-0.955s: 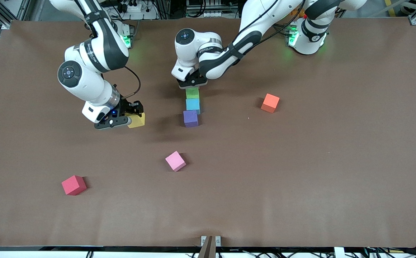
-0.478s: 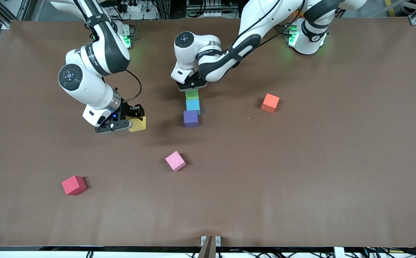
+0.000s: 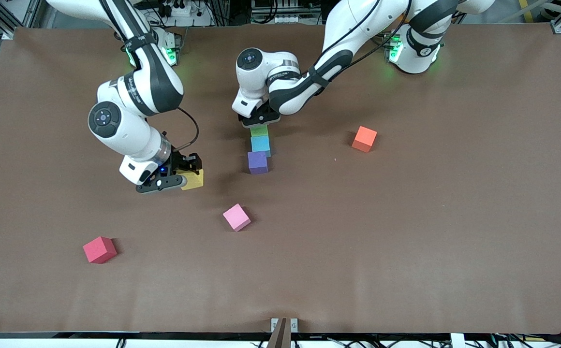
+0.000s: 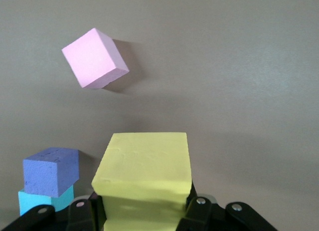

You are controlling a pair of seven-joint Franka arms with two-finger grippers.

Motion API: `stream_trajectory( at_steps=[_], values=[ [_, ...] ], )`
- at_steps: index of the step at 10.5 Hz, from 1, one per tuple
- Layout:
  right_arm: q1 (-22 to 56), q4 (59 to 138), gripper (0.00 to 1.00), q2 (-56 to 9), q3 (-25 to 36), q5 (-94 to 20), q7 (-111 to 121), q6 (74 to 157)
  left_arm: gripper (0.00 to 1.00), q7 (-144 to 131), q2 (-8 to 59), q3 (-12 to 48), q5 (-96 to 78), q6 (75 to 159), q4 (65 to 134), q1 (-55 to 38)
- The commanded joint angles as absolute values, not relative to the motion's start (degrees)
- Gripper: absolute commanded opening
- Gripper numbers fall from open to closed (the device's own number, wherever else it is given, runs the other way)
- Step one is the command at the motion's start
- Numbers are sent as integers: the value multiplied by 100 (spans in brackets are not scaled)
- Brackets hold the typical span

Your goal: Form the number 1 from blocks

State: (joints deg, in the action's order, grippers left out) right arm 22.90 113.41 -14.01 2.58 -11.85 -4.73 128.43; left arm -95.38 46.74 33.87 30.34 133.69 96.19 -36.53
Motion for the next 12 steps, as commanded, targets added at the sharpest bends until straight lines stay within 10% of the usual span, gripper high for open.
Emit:
stream_trajectory(
  at_steps=[1, 12],
  values=[
    [2312, 11215, 34, -1450, 316, -1116, -527, 12779, 100, -9466, 4615, 3340, 3068, 13106, 9492, -3771],
    [2495, 11058, 34, -1572, 457, -1187, -554, 12753, 100, -8379, 3191, 3753, 2303, 11655, 9492, -2385]
  ],
)
